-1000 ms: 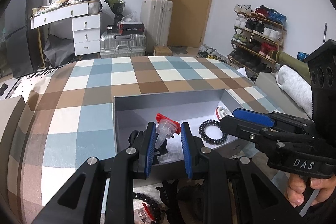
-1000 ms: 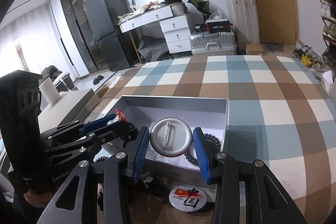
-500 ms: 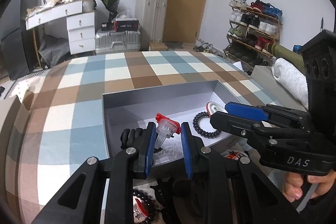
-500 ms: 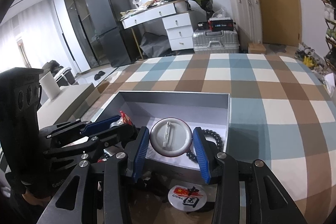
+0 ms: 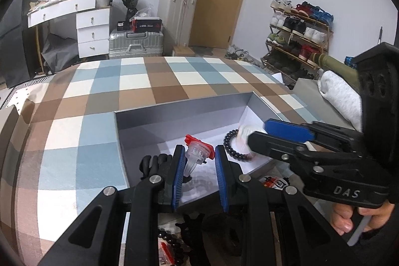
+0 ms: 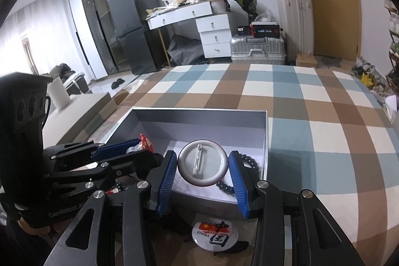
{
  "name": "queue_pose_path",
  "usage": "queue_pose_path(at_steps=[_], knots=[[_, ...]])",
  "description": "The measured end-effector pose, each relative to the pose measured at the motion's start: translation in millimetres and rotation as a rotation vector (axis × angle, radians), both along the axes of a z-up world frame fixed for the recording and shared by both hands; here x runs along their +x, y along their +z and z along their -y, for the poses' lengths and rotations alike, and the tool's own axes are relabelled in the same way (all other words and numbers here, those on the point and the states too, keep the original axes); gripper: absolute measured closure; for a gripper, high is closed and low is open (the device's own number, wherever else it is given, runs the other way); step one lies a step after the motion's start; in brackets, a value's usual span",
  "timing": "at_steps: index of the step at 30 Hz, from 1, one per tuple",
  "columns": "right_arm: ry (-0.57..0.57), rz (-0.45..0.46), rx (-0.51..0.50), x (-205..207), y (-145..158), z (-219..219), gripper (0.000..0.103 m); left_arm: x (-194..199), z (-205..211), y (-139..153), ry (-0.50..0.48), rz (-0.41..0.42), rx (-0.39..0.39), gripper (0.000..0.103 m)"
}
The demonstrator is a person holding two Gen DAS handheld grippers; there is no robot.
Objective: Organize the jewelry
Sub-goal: 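Lower both held items into the grey box and open both tools, then withdraw both tools from the box toward the remaining jewelry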
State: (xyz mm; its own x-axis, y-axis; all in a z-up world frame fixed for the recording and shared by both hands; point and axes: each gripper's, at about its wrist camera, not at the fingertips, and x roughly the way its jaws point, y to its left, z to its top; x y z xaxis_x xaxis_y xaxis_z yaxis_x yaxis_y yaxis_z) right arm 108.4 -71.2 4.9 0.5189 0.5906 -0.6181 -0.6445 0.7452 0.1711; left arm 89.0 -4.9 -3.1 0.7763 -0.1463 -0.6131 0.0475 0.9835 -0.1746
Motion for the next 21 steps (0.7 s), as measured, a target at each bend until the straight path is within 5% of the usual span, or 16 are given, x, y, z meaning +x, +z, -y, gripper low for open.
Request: queue_pose_path(at_steps=[5,10,15,16,18,21], knots=[[-0.033,0.124,-0.007,-26.1,16.2,7.7,0.028,-3.0,-3.1,1.1,0.031,0.015,0.012,0.081],[-0.027,0.132,-0.049,-39.6,21.1,15.7,0.02,-9.4,-6.6,7.2,0.041,0.023,-0.027,0.037],[-0.06,0.092,-0.012,-41.8,22.5,35.9,0.001,-28.2,-6.2,13.1,0.022,0.017,-0.036,0.028],[-0.078,0.085,0.01,-41.5,23.7,42.5,0.0,-32.8,-5.7,14.0,0.024,0.018,-0.03,0.014],[-0.099,0.072,0.035,-40.6,24.3,49.8,0.0,-41.6,-6.3,13.4,0.056,-0.003,-0.014,0.002],[-0.12,0.016,0.051,-34.2,19.7,57.5,0.0,-48.9,-11.0,12.2,0.089,-0.016,-0.008,0.002]])
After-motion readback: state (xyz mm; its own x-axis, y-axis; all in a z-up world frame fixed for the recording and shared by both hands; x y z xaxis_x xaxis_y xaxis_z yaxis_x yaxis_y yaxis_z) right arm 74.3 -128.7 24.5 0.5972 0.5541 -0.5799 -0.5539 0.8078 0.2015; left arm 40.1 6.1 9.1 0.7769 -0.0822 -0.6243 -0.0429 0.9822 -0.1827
